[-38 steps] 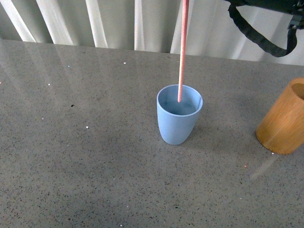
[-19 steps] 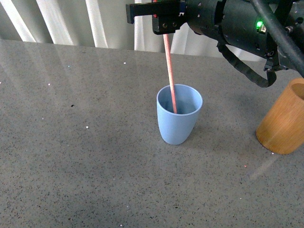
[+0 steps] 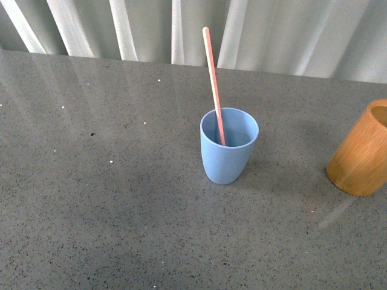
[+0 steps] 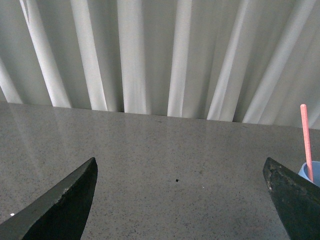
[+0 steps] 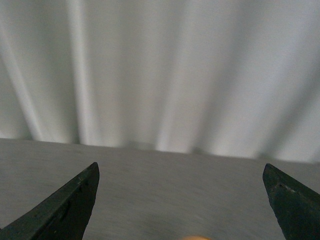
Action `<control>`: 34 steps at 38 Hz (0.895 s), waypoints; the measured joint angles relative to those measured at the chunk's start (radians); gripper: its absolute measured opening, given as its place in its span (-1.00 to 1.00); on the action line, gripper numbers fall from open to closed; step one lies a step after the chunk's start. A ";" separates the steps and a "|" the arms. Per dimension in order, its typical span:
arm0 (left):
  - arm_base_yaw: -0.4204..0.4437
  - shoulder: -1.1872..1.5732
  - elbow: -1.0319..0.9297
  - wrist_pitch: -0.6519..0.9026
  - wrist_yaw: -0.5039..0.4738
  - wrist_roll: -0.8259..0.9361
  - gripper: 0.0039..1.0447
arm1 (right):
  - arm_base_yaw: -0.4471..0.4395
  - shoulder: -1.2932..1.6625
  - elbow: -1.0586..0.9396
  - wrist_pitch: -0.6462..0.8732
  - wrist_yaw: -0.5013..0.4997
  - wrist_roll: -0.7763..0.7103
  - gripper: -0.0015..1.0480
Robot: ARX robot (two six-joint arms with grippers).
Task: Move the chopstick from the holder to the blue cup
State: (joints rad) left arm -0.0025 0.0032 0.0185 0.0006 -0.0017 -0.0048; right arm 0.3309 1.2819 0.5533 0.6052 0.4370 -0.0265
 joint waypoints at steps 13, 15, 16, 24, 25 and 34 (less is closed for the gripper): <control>0.000 0.000 0.000 0.000 -0.002 0.000 0.87 | -0.247 -0.424 -0.300 -0.017 -0.322 -0.003 0.34; 0.000 0.000 0.000 0.000 -0.001 0.000 0.87 | -0.288 -0.466 -0.337 -0.014 -0.430 0.005 0.11; 0.000 -0.001 0.000 0.000 0.001 0.000 0.87 | -0.304 -0.483 -0.351 -0.014 -0.436 0.006 0.00; 0.000 -0.001 0.000 0.000 0.001 0.000 0.87 | -0.330 -0.603 -0.436 -0.050 -0.439 0.015 -0.84; 0.000 -0.001 0.000 0.000 0.000 0.000 0.87 | -0.330 -0.618 -0.444 -0.058 -0.438 0.015 -0.94; 0.000 -0.001 0.000 0.000 0.001 0.000 0.87 | -0.330 -0.752 -0.494 -0.139 -0.438 0.016 -0.98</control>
State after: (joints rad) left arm -0.0025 0.0025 0.0185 0.0006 -0.0010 -0.0044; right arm 0.0006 0.5304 0.0589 0.4660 -0.0010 -0.0101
